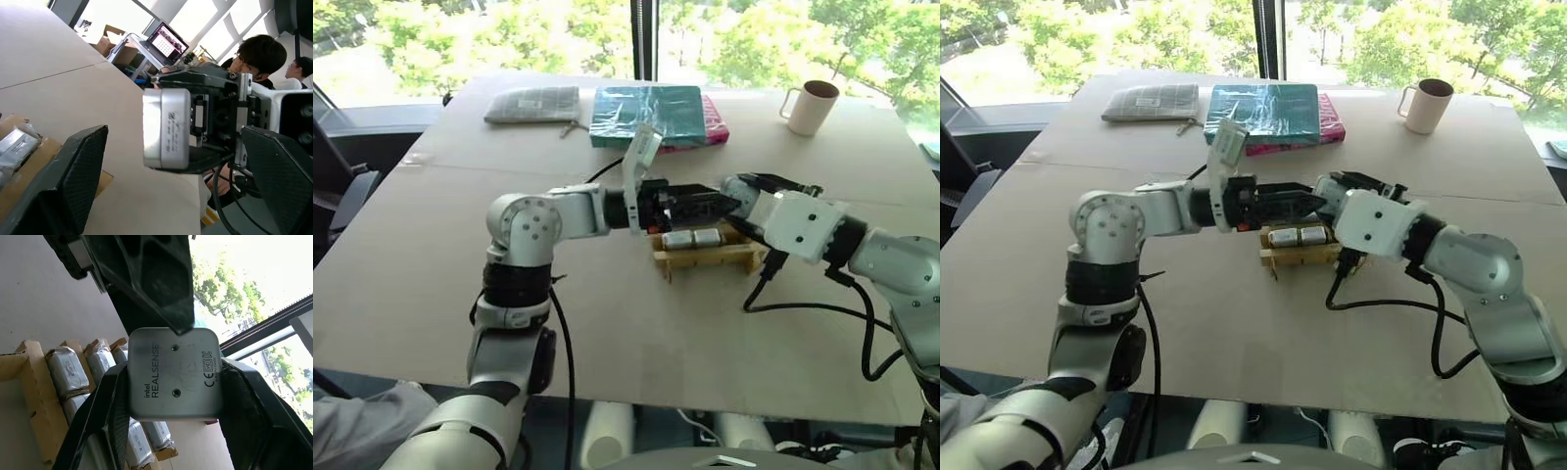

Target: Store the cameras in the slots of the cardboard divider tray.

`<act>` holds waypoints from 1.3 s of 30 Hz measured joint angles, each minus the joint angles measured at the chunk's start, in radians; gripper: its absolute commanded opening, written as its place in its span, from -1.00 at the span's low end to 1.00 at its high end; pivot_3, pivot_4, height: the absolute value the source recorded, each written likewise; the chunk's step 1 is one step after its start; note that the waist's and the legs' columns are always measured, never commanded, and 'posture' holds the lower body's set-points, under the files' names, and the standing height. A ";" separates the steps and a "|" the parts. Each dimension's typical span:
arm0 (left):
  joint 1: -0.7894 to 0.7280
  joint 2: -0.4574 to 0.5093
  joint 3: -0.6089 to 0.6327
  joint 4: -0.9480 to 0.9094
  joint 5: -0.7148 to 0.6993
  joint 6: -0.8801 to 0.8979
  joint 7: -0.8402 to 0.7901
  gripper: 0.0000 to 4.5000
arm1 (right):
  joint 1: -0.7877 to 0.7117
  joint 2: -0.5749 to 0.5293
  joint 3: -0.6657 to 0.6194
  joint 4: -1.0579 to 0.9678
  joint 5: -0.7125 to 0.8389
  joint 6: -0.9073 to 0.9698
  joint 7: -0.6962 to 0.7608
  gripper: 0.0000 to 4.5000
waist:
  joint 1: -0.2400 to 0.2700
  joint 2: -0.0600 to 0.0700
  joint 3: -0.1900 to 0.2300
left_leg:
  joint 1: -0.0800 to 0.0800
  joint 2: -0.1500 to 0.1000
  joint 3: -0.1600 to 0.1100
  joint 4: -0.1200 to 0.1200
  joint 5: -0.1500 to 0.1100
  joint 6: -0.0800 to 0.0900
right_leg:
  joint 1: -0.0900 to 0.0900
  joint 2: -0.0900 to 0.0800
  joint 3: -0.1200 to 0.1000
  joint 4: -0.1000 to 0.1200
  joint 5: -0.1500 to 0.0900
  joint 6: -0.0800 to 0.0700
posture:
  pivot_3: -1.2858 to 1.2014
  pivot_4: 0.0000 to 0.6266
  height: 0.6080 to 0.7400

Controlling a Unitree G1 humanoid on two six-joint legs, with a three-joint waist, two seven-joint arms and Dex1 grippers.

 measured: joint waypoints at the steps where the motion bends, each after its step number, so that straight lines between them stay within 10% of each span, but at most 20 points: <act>1: 0.000 -0.007 0.000 0.008 0.000 0.000 0.000 0.76 | 0.004 0.002 0.000 -0.012 0.002 0.014 -0.002 -0.14 | 0.000 0.000 0.000 | 0.000 0.000 0.000 0.000 0.000 0.000 | 0.000 0.000 0.000 0.000 0.000 0.000 | 0.03 -0.52 1.00; 9: -0.005 -0.012 -0.021 0.022 -0.002 0.014 -0.039 -0.69 | 0.012 0.022 -0.006 -0.051 0.043 0.096 -0.007 0.08 | -0.001 0.000 0.000 | 0.000 0.000 0.000 0.000 0.000 0.000 | 0.000 0.000 0.000 0.000 0.000 0.000 | 0.03 -0.52 1.00; 13: -0.027 0.003 -0.038 0.042 0.034 0.000 -0.061 -0.66 | 0.007 0.045 -0.027 -0.055 0.108 0.156 -0.013 0.96 | 0.000 0.000 0.000 | 0.000 0.000 -0.001 0.000 0.000 0.000 | 0.000 0.000 -0.001 0.000 0.000 0.000 | 0.03 -0.52 1.00; 26: -0.320 0.075 -0.454 0.426 0.511 -0.368 -0.445 -0.66 | 0.490 -0.006 -0.643 0.025 0.474 0.044 0.277 0.96 | 0.008 0.000 0.001 | 0.000 -0.004 -0.001 -0.002 0.000 0.001 | 0.000 -0.001 -0.002 -0.001 -0.001 0.000 | 0.03 -0.52 1.00; 39: -0.466 -0.125 -0.527 0.936 0.824 -0.727 -0.585 -0.66 | 0.636 0.008 -0.680 -0.038 0.492 -0.030 0.211 0.96 | 0.001 -0.001 0.002 | -0.008 -0.005 -0.002 -0.003 0.000 0.001 | -0.007 -0.001 0.000 -0.002 -0.001 0.000 | 0.03 -0.52 1.00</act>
